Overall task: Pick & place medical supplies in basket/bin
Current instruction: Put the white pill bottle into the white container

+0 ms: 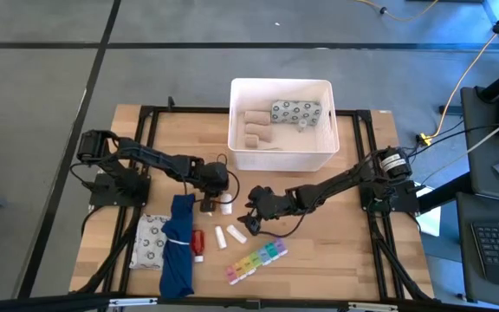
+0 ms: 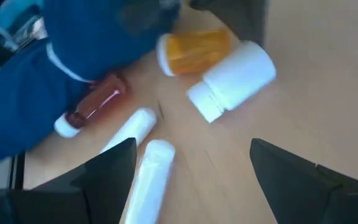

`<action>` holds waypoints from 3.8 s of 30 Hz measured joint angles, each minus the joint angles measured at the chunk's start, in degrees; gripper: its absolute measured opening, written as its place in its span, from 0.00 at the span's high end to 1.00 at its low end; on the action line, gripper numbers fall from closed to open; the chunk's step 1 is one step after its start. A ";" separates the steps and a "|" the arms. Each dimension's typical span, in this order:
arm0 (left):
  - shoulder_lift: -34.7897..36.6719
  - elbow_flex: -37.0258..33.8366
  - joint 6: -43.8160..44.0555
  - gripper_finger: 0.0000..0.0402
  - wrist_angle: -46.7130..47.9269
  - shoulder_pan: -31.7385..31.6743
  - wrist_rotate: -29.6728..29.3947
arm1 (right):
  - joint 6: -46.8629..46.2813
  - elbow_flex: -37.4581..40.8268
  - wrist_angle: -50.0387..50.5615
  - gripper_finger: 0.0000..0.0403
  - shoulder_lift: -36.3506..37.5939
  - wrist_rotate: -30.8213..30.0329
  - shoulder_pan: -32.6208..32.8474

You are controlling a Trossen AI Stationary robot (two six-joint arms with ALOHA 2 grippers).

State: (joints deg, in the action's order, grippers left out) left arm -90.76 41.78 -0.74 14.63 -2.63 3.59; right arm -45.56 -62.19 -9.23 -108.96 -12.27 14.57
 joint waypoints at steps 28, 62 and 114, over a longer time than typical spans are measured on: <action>0.02 0.00 29.12 0.99 0.08 7.95 1.18 | 7.04 -3.45 2.12 0.22 -7.72 -8.72 1.38; 0.02 0.00 28.97 0.99 -1.13 7.80 0.97 | 18.84 -3.58 -7.22 0.42 -14.06 -13.57 2.60; 26.81 13.05 16.90 0.99 -1.76 7.82 -1.59 | 26.56 -3.74 22.02 0.61 27.58 -4.40 -3.81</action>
State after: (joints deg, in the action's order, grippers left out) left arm -63.95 54.83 16.16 12.87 5.19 2.01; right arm -19.00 -65.93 12.79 -81.38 -16.68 10.76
